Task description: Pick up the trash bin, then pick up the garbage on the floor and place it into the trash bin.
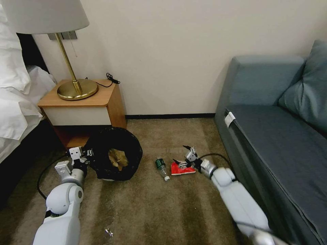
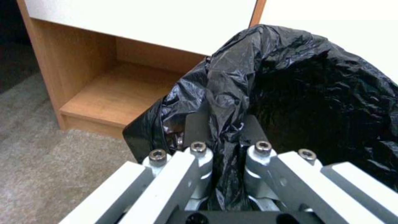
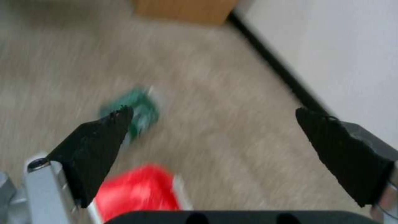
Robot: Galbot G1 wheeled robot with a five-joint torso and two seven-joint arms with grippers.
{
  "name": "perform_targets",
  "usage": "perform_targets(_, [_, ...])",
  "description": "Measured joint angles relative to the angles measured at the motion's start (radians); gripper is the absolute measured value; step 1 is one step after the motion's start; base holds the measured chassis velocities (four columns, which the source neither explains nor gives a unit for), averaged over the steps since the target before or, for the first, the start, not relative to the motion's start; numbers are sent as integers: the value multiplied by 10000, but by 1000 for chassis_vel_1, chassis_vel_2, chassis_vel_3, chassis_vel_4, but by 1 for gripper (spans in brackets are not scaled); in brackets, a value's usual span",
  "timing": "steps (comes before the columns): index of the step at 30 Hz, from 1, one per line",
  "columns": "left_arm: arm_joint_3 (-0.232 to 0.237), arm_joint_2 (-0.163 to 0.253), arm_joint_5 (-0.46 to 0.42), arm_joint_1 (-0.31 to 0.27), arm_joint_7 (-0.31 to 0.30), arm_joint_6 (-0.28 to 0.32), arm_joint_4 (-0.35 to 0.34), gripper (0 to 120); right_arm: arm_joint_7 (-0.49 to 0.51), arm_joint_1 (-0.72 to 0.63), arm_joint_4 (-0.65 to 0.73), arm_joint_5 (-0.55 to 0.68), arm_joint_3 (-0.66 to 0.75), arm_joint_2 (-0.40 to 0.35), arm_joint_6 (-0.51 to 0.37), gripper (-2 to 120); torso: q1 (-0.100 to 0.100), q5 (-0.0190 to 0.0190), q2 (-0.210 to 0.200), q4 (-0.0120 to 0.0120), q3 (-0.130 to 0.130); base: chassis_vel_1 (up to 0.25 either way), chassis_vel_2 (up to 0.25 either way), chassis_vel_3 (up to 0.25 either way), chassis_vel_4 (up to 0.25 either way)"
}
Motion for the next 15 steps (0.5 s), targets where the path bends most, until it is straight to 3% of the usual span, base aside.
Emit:
perform_targets(5, [72,-30,100,-105,2,0,180,4,-258,580,-1076,-1070,112,65,247,100,0,-1,0,-2,0,0,0,0,0])
perform_targets(12, [185,-102,179,-214,11,0,337,4,373,867,-1764,-2848,86,18,76,100,0,-1,0,-3,0,0,0,0,0])
perform_targets(15, [198,-160,201,-209,12,-6,336,4,604,1013,-2062,-3050,66,61,36,100,0,-1,0,-5,0,0,0,0,0])
